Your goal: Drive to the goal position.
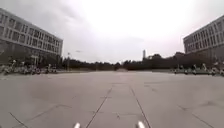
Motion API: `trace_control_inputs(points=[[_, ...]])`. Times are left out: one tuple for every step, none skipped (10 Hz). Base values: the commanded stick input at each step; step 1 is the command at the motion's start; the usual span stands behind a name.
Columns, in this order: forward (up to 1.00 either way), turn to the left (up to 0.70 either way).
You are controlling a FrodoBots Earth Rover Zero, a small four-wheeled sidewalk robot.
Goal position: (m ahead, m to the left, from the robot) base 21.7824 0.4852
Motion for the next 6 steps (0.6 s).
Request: trace_control_inputs(points=[[0.5, 0.0], [0.5, 0.0], [0.5, 0.0], [0.5, 0.0], [0.5, 0.0], [0.5, 0.0]])
